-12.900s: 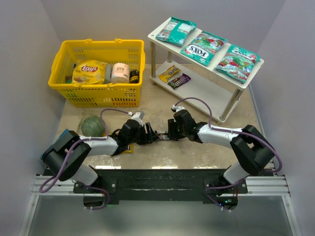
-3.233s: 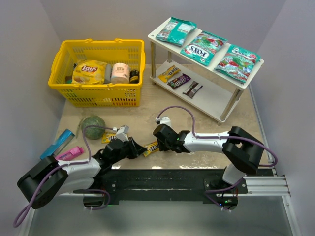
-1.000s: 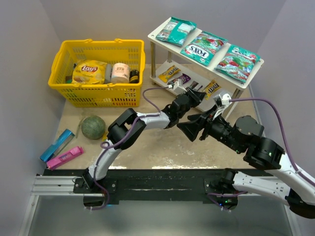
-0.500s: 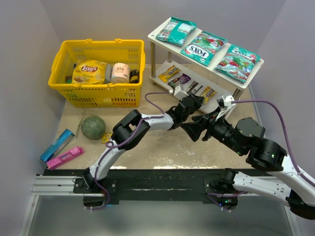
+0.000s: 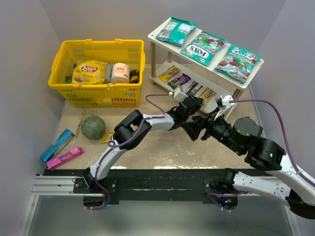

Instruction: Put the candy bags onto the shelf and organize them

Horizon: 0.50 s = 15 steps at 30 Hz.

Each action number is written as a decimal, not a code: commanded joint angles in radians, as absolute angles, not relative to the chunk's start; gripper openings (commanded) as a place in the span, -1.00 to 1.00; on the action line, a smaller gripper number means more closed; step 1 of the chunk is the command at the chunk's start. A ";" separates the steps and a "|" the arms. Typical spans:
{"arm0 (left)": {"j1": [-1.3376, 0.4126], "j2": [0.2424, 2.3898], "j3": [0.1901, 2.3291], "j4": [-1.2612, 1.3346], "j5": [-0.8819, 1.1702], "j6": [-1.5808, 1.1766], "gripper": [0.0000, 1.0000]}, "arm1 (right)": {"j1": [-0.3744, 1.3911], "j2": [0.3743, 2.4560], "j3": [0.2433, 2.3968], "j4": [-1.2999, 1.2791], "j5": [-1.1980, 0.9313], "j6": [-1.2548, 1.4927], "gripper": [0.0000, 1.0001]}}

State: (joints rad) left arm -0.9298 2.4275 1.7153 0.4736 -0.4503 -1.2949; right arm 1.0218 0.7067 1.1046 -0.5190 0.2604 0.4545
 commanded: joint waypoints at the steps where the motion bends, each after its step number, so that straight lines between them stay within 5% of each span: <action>1: -0.930 2.399 1.744 0.434 -0.485 -1.292 -0.36 | 1.023 0.715 1.115 -0.534 0.311 0.468 0.40; 7: -0.930 2.350 1.707 0.367 -0.476 -1.321 0.11 | 1.023 0.721 1.143 -0.554 0.350 0.466 0.40; 15: -0.930 2.257 1.602 0.307 -0.448 -1.289 0.24 | 1.023 0.742 1.186 -0.589 0.400 0.482 0.41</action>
State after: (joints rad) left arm -0.9298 2.3402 1.6596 0.3965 -0.4477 -1.3247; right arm 1.0218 0.7219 1.1217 -0.5720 0.3405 0.4603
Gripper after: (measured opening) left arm 0.611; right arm 0.702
